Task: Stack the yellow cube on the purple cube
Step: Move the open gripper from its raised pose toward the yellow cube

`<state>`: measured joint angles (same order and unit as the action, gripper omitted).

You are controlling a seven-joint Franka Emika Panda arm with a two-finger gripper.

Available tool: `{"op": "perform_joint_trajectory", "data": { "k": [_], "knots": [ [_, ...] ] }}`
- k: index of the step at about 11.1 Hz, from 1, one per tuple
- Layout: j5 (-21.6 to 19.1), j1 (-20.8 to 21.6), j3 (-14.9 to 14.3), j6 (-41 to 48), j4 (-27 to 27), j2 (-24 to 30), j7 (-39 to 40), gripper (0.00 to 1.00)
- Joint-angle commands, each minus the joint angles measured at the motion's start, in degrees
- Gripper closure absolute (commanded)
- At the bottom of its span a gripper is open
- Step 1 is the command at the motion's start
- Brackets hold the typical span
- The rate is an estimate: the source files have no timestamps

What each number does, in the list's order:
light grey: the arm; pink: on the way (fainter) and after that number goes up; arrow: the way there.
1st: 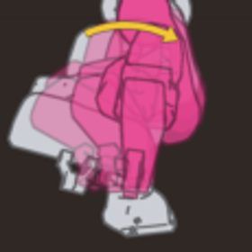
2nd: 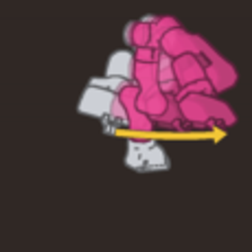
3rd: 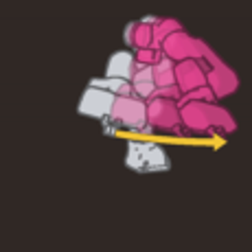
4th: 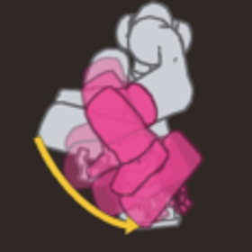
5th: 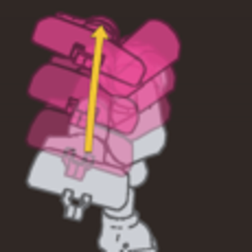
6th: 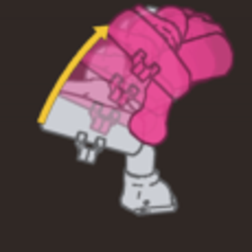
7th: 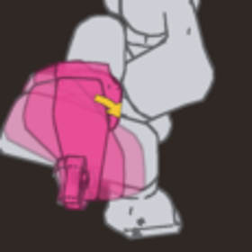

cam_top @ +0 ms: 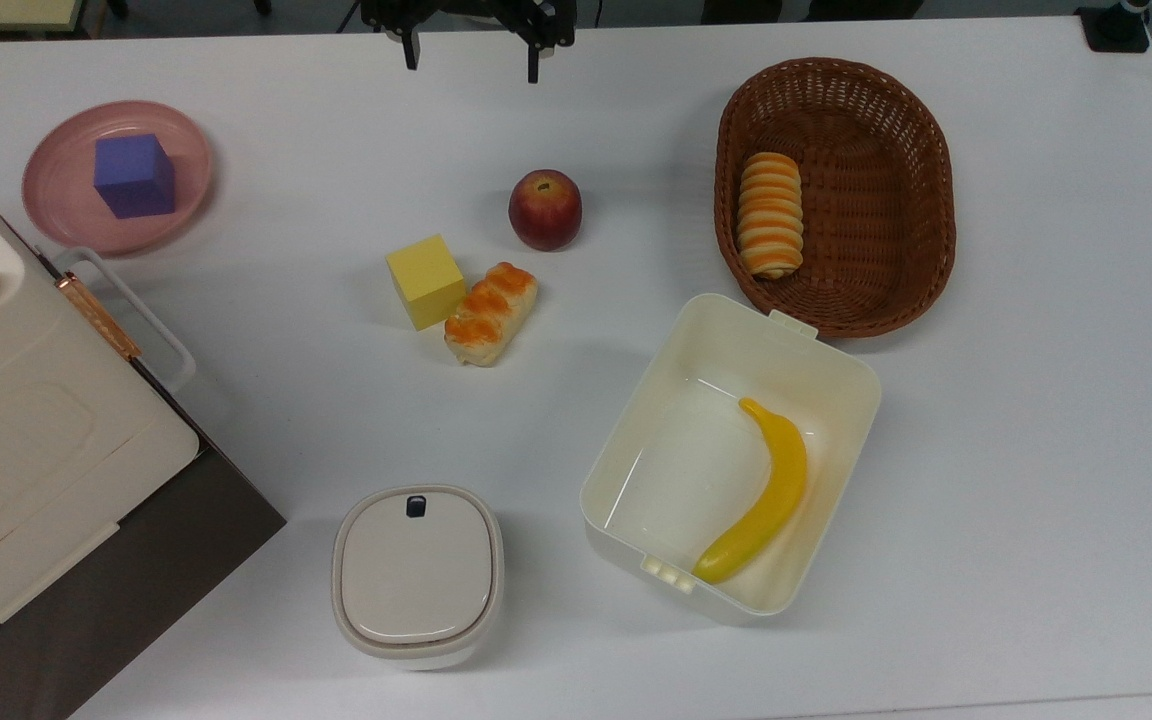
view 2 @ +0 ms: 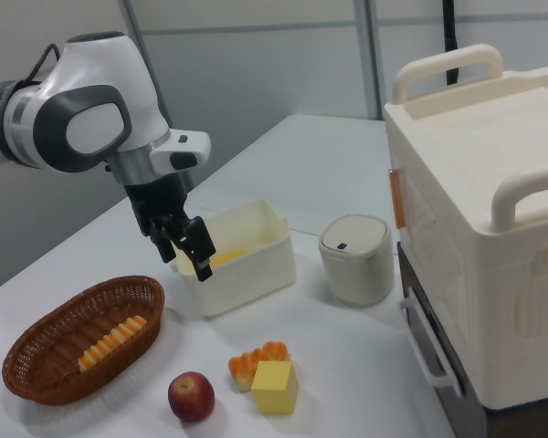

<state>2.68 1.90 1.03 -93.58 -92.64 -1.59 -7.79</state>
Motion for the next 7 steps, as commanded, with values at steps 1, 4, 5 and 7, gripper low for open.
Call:
{"op": "perform_joint_trajectory", "data": {
  "k": [1,4,5,7],
  "knots": [
    [0.4,0.6,-1.1,0.7,-0.7,0.2,0.0,0.00],
    [0.4,0.5,-1.2,0.5,-0.7,-0.2,0.0,0.00],
    [0.4,0.2,-1.2,0.5,-0.7,-0.2,0.2,0.00],
    [0.4,-0.4,-1.2,0.5,-0.6,-0.2,0.7,0.00]
  ]
}}
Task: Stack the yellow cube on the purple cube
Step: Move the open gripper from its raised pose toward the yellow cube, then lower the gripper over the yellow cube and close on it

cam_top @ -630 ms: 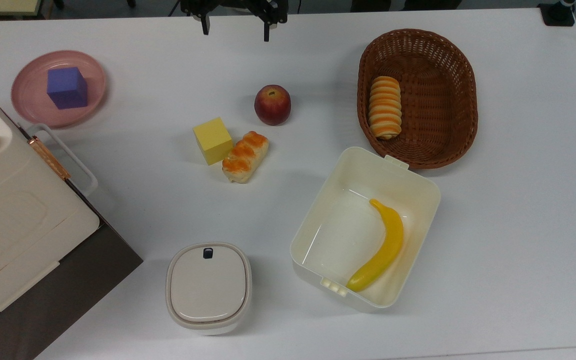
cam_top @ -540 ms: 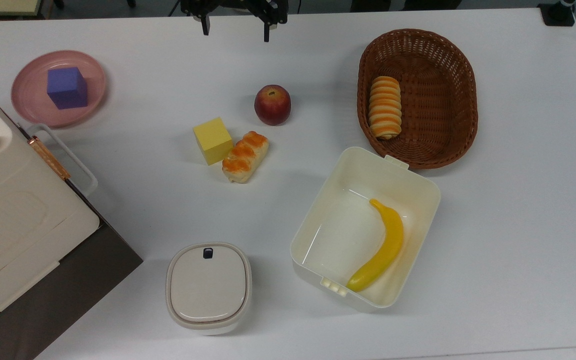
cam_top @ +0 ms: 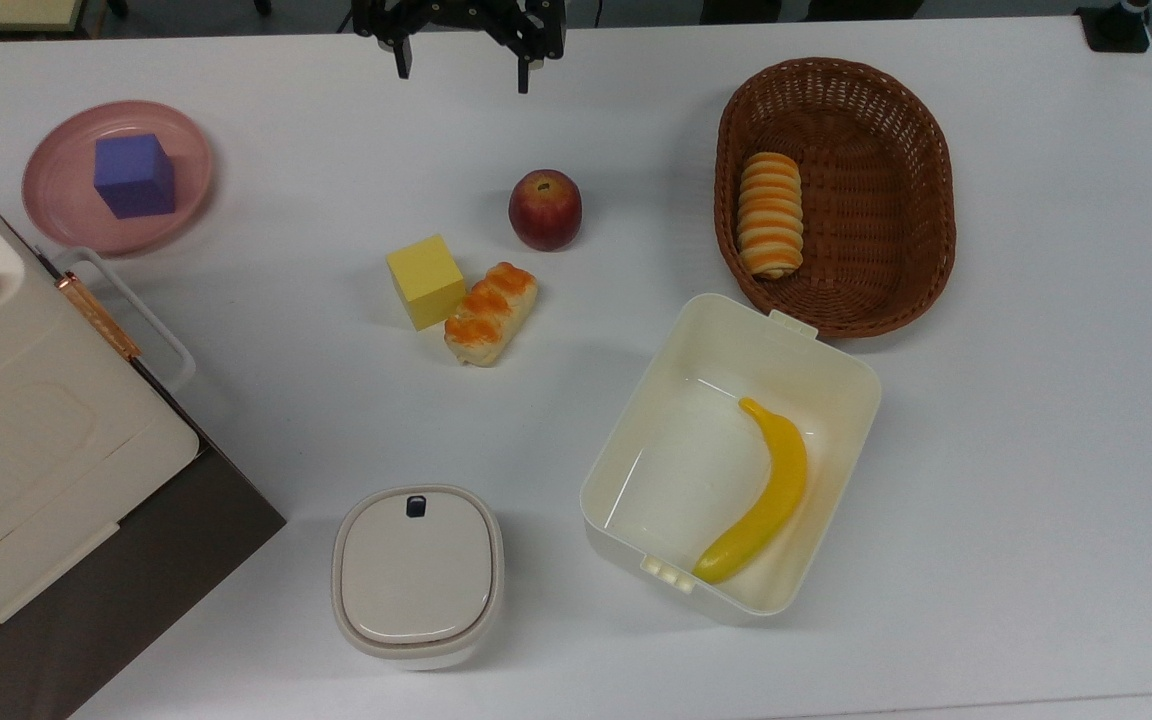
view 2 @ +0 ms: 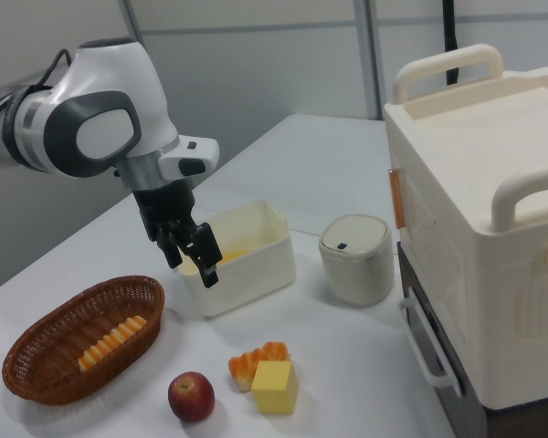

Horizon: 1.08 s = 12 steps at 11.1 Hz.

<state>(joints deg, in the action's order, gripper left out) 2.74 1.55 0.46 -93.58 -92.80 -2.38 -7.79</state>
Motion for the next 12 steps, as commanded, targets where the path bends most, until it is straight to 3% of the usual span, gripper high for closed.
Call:
{"op": "perform_joint_trajectory", "data": {
  "k": [1,7,9,12],
  "knots": [
    [0.3,-0.3,-0.6,-0.6,-0.6,0.5,2.0,0.00],
    [0.2,-2.3,-0.6,-1.9,-1.1,-1.0,24.2,0.00],
    [0.4,-2.3,-0.7,-1.9,-2.9,-1.1,31.7,0.00],
    [2.1,-2.2,-0.7,-6.6,-8.9,-1.1,35.3,0.00]
  ]
}}
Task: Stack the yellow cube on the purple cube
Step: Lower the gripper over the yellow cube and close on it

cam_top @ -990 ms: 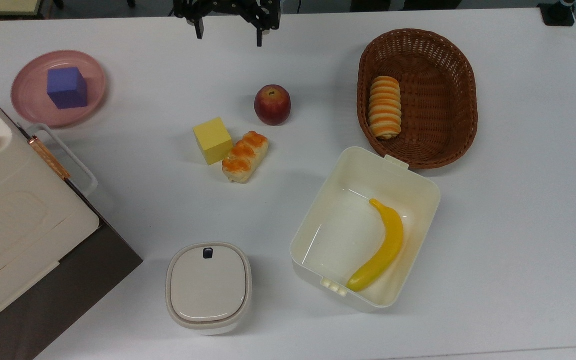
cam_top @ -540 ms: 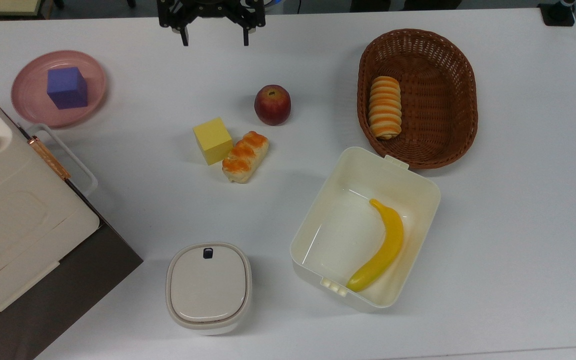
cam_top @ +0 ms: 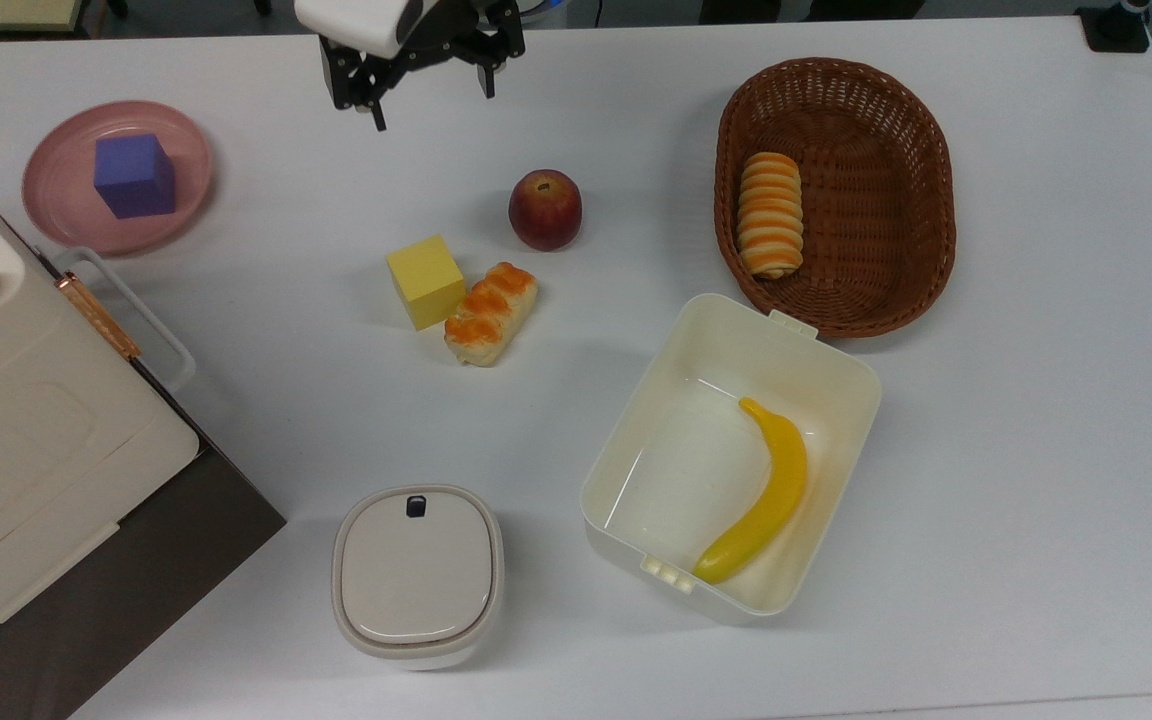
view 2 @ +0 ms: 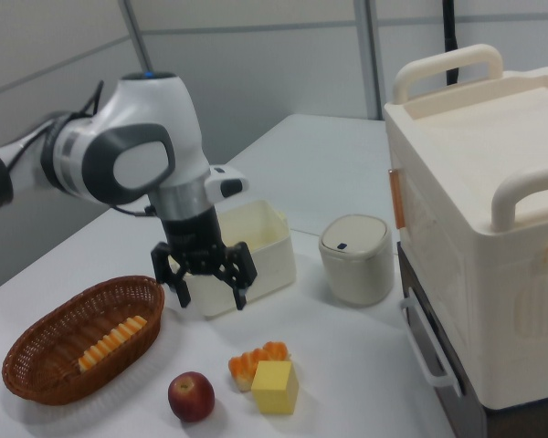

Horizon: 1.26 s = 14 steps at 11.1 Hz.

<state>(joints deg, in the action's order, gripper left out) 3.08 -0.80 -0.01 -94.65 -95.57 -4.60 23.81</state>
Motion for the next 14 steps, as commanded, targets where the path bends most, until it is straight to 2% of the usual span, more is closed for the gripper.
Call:
{"op": "perform_joint_trajectory", "data": {
  "k": [1,3,8,10,12,13,14],
  "knots": [
    [2.2,0.2,-0.3,-8.2,-8.5,1.1,3.7,0.00],
    [3.3,0.1,-0.3,-14.7,-12.9,-0.4,3.7,0.00],
    [3.5,-2.0,-0.3,-23.6,-12.4,-10.5,2.0,0.00],
    [3.5,-2.5,-0.3,-24.7,-12.4,-12.2,0.4,0.00],
    [3.5,-2.4,-0.3,-25.7,-12.4,-13.2,-4.7,0.00],
    [3.3,-2.5,-0.3,-28.3,-12.4,-13.8,-7.0,0.04],
    [3.3,-2.4,-0.3,-31.1,-12.3,-15.1,-10.0,0.15]
  ]
}}
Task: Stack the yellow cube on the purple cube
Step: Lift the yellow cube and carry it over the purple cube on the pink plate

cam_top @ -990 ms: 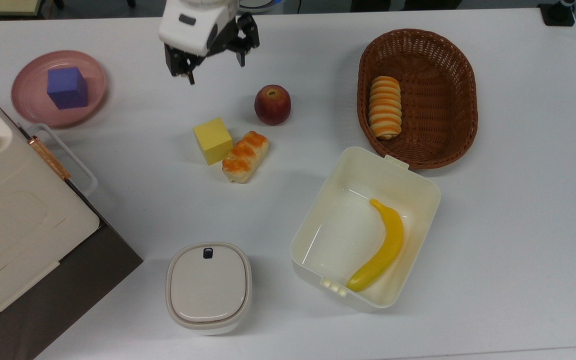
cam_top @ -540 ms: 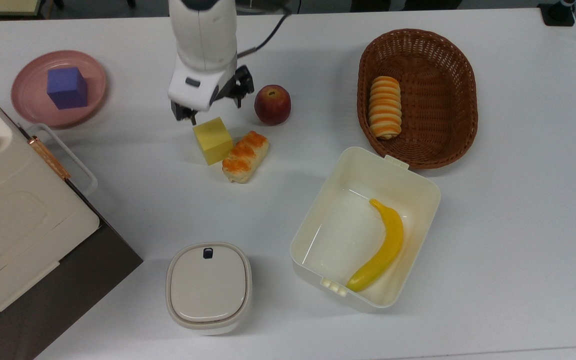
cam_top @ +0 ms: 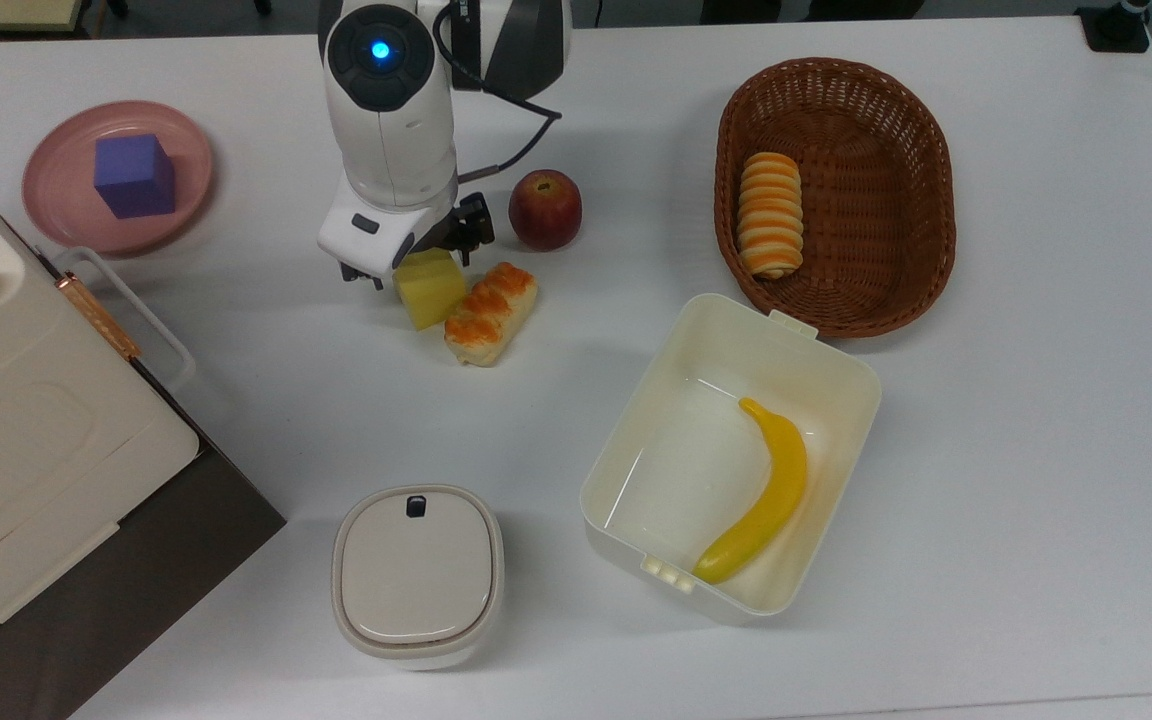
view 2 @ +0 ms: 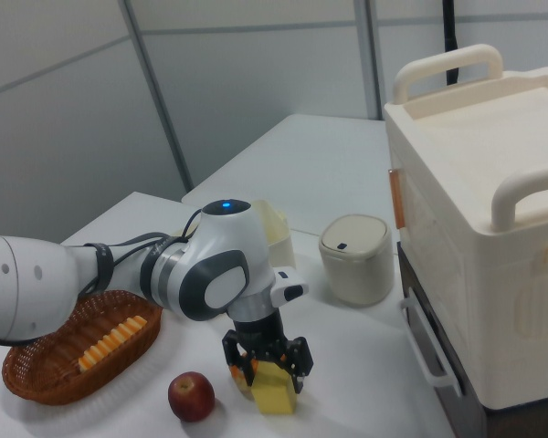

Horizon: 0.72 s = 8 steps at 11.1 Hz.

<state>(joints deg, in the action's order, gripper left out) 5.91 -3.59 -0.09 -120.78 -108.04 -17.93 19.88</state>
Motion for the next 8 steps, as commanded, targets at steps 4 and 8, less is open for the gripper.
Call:
{"op": "perform_joint_trajectory", "data": {
  "k": [4,8],
  "knots": [
    [0.5,-0.5,-0.3,-4.7,0.1,-0.3,-8.1,0.59],
    [0.5,-5.3,-0.3,4.2,1.8,5.3,-7.9,0.59]
  ]
}}
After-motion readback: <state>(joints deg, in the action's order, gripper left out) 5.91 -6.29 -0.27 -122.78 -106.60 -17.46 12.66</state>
